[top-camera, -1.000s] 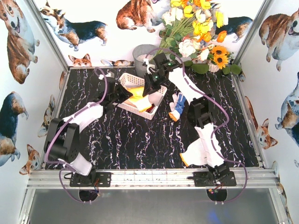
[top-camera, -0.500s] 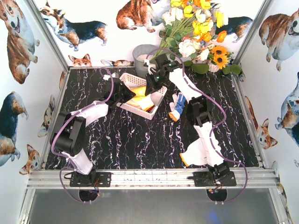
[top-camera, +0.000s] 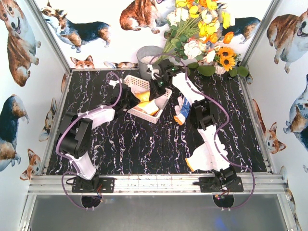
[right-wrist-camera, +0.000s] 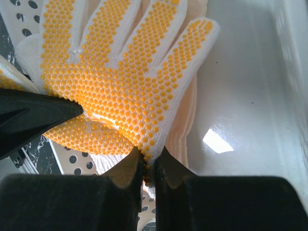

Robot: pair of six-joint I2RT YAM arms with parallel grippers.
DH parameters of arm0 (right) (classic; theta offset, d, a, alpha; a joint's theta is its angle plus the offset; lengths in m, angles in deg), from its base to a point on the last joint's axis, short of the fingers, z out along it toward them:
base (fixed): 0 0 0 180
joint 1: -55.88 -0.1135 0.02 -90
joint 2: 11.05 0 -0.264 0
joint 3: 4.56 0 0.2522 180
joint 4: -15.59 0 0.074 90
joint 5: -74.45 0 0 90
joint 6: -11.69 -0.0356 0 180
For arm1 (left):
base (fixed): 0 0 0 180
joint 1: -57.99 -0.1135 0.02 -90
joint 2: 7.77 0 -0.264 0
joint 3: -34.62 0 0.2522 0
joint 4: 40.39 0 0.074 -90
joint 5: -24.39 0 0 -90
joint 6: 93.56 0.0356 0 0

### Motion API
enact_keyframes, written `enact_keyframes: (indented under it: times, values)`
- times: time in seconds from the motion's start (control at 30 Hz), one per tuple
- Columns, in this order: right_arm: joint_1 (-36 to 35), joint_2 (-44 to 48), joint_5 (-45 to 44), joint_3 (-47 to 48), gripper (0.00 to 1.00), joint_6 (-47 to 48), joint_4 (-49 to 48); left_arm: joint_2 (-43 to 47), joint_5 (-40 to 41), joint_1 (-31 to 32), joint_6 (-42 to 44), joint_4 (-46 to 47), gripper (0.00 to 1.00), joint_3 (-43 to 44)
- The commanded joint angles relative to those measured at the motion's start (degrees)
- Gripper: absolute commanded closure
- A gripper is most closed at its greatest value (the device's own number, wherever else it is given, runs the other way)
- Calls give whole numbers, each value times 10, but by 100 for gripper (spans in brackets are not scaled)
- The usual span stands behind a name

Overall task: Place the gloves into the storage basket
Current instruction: Place the glove in the bin.

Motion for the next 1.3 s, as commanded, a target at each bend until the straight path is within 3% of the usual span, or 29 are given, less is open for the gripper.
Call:
enact_keyframes:
  times: [0.0,0.4,0.87,1.27]
  values:
    - [18,-16,-55,32,100,21,-51,-18,27,-3,24,-27,100,-2]
    - [-6,-38,-106,9,100,32,-43,-41,81,-4,26,-128,100,14]
    - [-17,42,-181,-157,100,-68,-19,-37,27,-16,93,-189,100,37]
    - [-43,186,-168,-451,100,-205,-131,-3,-39,-28,119,-253,100,11]
